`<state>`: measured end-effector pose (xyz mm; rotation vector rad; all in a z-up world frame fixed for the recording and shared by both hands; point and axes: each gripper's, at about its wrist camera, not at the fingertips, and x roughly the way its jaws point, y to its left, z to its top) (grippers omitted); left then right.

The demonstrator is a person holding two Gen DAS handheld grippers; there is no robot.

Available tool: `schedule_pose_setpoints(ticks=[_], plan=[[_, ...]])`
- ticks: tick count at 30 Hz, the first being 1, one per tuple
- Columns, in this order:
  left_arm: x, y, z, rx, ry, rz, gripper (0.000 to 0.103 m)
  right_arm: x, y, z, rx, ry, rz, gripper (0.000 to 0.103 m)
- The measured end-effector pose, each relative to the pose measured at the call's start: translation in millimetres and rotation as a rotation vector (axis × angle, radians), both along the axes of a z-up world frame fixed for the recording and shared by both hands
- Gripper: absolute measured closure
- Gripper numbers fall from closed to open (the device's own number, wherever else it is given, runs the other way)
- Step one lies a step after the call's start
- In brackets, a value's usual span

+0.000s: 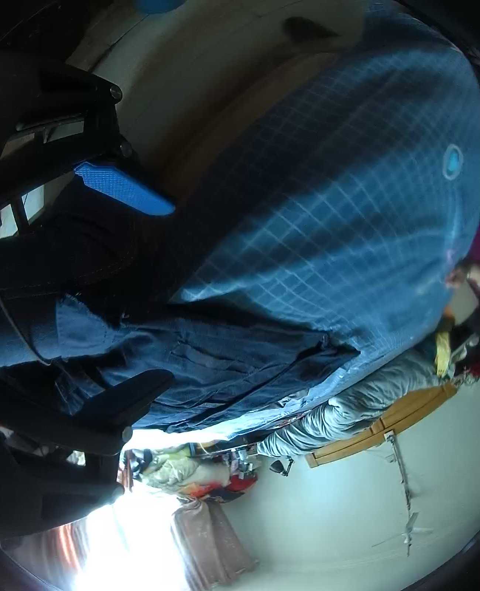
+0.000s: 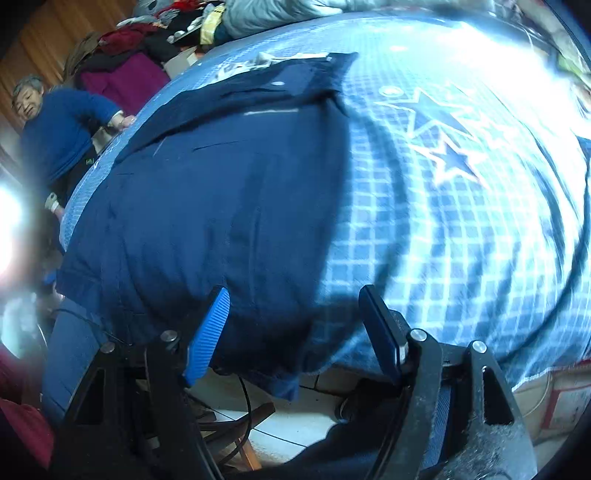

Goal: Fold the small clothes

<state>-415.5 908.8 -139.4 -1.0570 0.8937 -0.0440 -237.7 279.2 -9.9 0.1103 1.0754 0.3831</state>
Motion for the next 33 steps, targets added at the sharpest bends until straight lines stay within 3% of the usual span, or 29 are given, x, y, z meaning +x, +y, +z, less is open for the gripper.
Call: schedule_pose_setpoints(ticks=[9,14,21,25,33], plan=[[12,-9,20,0.002,-0.058,-0.103,0.016,-5,-40,-7,0.103,0.078,-0.082,0.031],[15,-13,12,-0.036,-0.029,-0.129,0.016,-8,-44,-20,0.142,0.143,-0.069,0.028],[14,-21,7,-0.020,0.002,-0.160,0.016,-9,-26,-28,0.197,0.199,-0.021,0.023],[12,-21,5,-0.005,0.011,-0.181,0.016,-14,-8,-32,0.144,0.207,0.038,0.023],[26,-46,2,0.097,0.035,-0.292,0.020,-18,11,-43,0.065,0.265,0.097,0.023]])
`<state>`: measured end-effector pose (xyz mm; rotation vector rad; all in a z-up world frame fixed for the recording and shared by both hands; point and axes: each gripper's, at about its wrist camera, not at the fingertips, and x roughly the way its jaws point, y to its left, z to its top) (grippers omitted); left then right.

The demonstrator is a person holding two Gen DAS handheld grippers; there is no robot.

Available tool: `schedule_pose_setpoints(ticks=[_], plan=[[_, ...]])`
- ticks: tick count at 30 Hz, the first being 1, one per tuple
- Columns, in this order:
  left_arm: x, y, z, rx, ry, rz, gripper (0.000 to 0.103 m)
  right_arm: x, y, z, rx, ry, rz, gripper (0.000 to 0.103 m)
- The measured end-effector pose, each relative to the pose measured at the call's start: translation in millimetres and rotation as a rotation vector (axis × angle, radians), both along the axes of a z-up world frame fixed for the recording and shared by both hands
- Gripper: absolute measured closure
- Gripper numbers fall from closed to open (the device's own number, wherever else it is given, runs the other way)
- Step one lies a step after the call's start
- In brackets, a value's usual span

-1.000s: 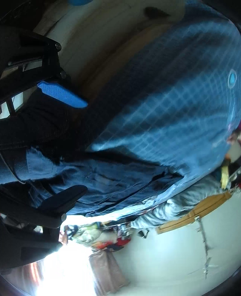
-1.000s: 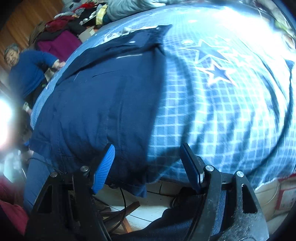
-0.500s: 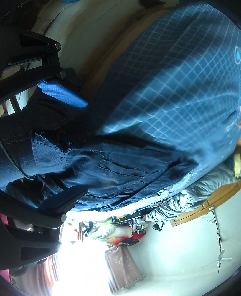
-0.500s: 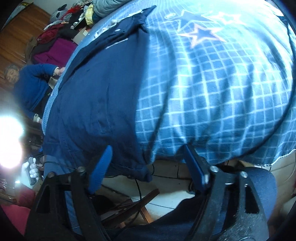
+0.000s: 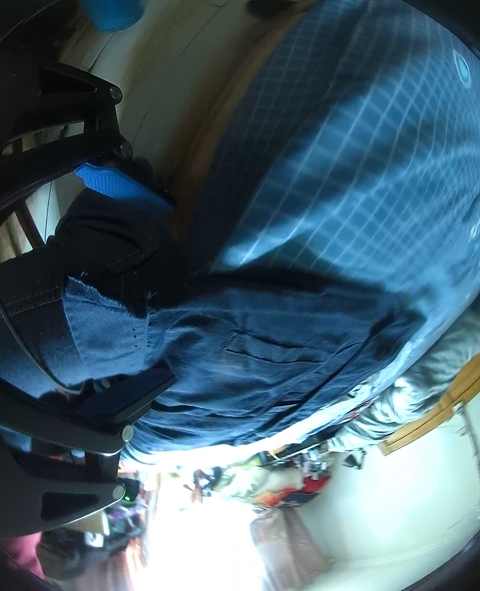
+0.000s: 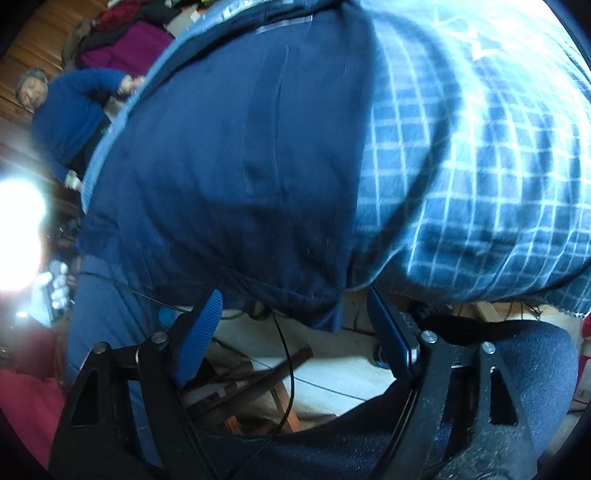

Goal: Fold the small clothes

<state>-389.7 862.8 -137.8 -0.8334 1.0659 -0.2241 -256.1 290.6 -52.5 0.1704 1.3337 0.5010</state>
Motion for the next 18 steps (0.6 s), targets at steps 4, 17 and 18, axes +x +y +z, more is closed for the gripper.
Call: schedule_pose_setpoints(ticks=[4,17,18], plan=[[7,-14,-7,0.026,0.022,-0.058,0.026,7,3,-14,-0.006,0.055,-0.007,0.023],[20,-16,-12,0.041,0.043,-0.075,0.037,15,19,-44,0.075,0.162,-0.041,0.024],[22,-15,-12,0.038,0.044,-0.069,0.037,15,17,-44,0.081,0.163,-0.050,0.025]])
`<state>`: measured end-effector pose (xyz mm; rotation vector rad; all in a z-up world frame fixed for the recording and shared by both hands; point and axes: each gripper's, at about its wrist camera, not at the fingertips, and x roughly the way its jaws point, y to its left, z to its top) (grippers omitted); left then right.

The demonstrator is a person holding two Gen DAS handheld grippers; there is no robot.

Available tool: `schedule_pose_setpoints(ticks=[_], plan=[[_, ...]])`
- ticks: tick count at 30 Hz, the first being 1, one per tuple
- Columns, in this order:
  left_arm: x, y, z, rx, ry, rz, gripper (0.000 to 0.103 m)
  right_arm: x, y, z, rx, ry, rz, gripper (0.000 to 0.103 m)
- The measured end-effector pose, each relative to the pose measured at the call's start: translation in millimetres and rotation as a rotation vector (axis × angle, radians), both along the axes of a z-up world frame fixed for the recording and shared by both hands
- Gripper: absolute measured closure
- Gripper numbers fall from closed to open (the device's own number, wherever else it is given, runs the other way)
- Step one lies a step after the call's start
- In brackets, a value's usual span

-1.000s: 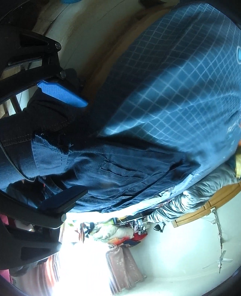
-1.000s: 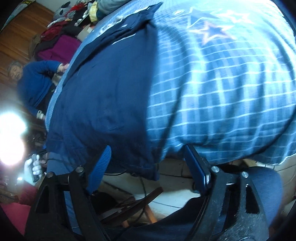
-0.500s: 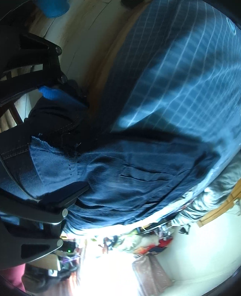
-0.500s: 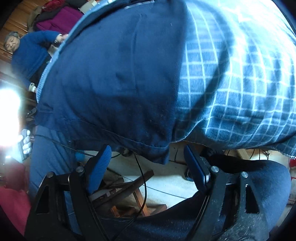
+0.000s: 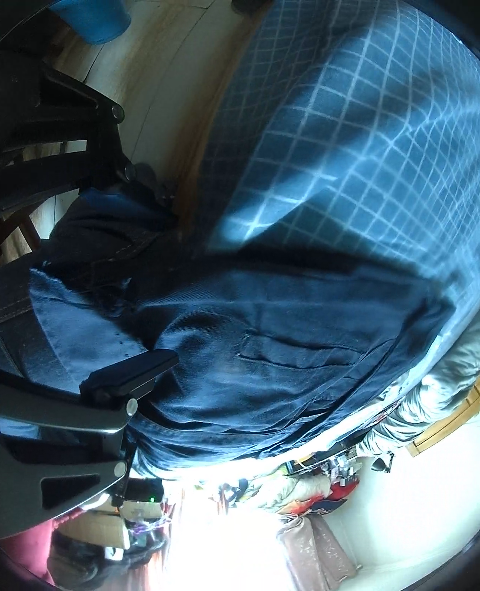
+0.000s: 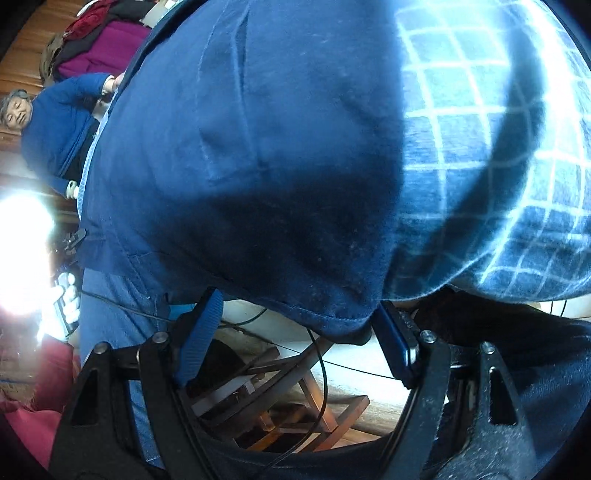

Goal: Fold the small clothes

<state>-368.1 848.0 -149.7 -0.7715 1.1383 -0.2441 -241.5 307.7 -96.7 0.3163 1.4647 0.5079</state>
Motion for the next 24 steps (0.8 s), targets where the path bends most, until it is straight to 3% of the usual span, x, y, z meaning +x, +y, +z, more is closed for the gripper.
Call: schedule_pose_setpoints(ticks=[6,11,13,19,22,24], plan=[[3,3,-3,-0.010,-0.004,0.008,0.037,0,-16,7,0.058,-0.036,-0.055,0.027],[-1,4,-4,-0.004,-0.009,0.003,0.051,-5,-9,7,0.020,-0.042,-0.037,0.039],[-3,3,-5,-0.015,-0.016,0.005,0.056,-4,-9,6,0.028,-0.042,-0.041,0.040],[-3,1,-6,-0.018,-0.016,0.003,0.057,-2,-17,3,0.048,-0.030,-0.055,0.041],[-4,-3,-1,-0.012,-0.035,-0.014,0.071,-6,-17,8,0.055,-0.035,-0.040,0.047],[-4,-5,2,-0.001,-0.044,-0.023,0.072,-5,-16,10,0.060,-0.040,-0.042,0.048]])
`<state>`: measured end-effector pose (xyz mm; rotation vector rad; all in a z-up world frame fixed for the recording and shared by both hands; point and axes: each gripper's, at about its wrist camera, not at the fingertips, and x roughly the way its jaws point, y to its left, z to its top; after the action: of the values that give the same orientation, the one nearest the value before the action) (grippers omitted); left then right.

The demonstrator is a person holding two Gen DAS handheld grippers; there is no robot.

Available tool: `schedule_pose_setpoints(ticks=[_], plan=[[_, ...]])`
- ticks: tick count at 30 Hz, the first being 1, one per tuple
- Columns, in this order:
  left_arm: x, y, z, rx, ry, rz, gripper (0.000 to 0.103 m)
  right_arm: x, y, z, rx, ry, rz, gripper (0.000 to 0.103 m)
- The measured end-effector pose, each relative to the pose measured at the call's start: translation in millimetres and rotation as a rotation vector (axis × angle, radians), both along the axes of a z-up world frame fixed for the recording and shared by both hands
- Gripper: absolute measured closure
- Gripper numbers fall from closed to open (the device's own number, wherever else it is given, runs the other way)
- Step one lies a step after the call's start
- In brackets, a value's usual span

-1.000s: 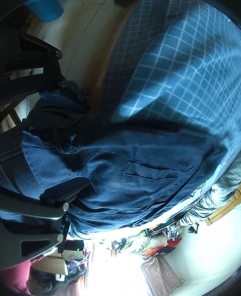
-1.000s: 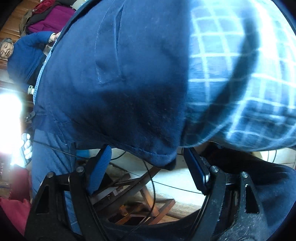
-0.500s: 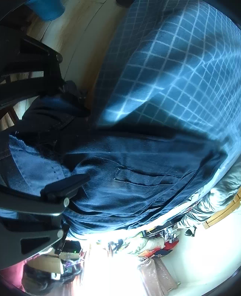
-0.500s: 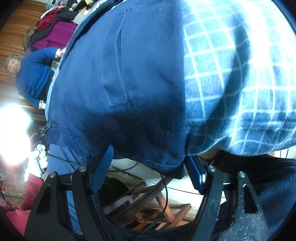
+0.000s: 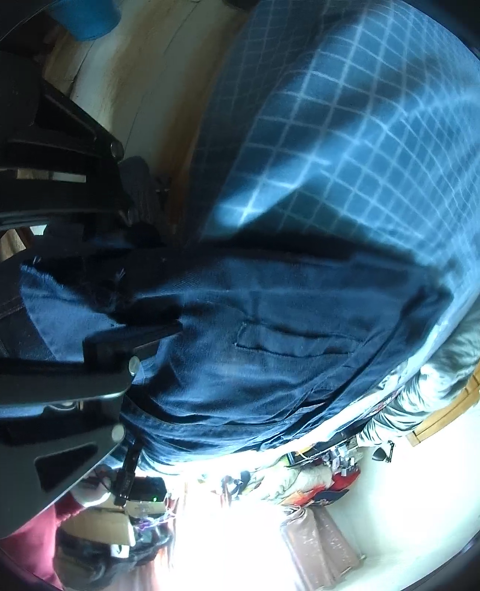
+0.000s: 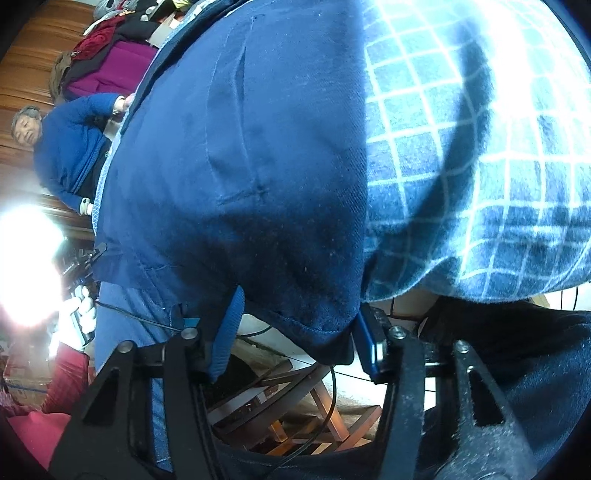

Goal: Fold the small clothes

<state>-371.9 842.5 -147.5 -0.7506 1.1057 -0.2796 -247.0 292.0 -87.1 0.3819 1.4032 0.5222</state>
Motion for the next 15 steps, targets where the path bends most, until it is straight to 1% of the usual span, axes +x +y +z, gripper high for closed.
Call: schedule_pose_setpoints(ticks=[3,6,10,15], plan=[[1,0,-1,-0.008,0.005,0.000,0.072,1,-2,-3,0.011,0.004,-0.015,0.046],[1,3,-6,-0.026,0.011,0.012,0.068,0,1,0,0.000,-0.002,-0.011,0.046],[-2,4,-9,-0.045,0.009,0.016,0.068,-1,3,3,-0.011,-0.015,-0.006,0.046],[-3,3,-9,-0.044,0.011,0.018,0.068,1,4,-2,-0.009,0.008,-0.007,0.046]])
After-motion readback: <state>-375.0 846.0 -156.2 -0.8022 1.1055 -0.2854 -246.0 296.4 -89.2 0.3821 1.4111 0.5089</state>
